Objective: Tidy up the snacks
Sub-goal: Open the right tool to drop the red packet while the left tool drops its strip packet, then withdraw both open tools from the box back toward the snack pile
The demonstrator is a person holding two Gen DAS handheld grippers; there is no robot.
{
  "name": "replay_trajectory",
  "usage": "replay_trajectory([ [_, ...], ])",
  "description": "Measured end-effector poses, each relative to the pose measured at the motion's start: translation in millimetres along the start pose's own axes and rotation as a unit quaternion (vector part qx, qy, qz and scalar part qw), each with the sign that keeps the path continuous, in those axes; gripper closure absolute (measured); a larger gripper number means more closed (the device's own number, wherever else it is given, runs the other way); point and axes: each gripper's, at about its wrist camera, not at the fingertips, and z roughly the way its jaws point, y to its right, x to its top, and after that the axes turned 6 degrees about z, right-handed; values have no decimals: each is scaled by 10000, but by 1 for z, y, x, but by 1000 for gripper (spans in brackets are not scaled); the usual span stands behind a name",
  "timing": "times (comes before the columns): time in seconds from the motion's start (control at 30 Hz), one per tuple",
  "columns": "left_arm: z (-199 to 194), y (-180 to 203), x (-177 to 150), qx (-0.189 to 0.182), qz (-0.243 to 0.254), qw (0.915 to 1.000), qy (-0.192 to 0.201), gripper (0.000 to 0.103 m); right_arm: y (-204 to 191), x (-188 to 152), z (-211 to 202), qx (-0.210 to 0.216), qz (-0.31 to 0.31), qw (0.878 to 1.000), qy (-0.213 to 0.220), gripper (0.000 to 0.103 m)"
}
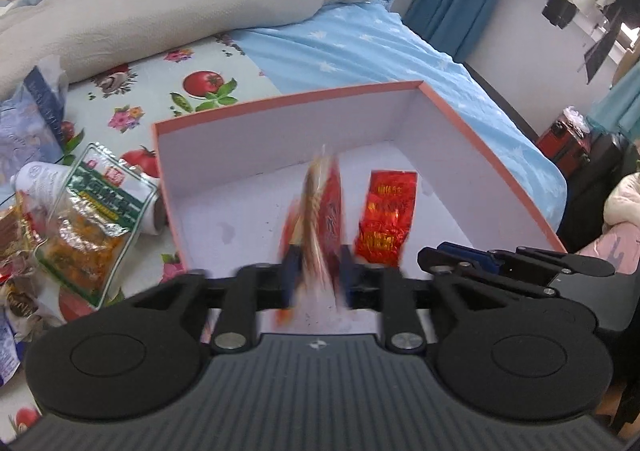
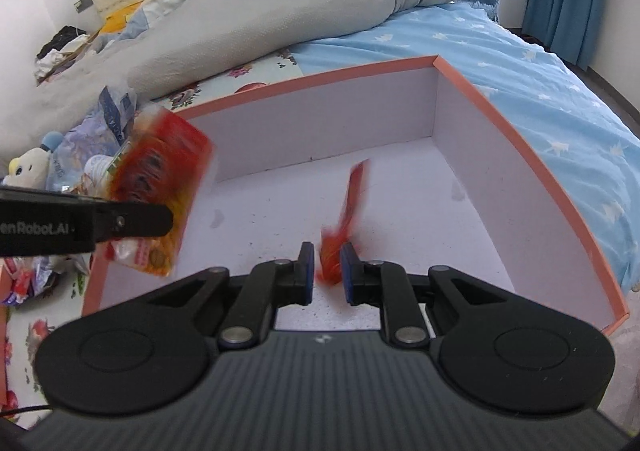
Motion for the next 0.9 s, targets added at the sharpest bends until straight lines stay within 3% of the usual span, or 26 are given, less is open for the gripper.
replay_trajectory([
  [0.07,-12,0,-1,34,-20,9998,176,47,-1,1,-5,37,23,10000,63,65],
  [0.53,-119,3,-14,180,113,9942,1058,47,-35,8,-92,280,-23,9941,1043,65],
  [0.9,-207,-7,-53,392,81,9857,1634,47,-74,-11,-149,601,-160,9855,1580,65],
])
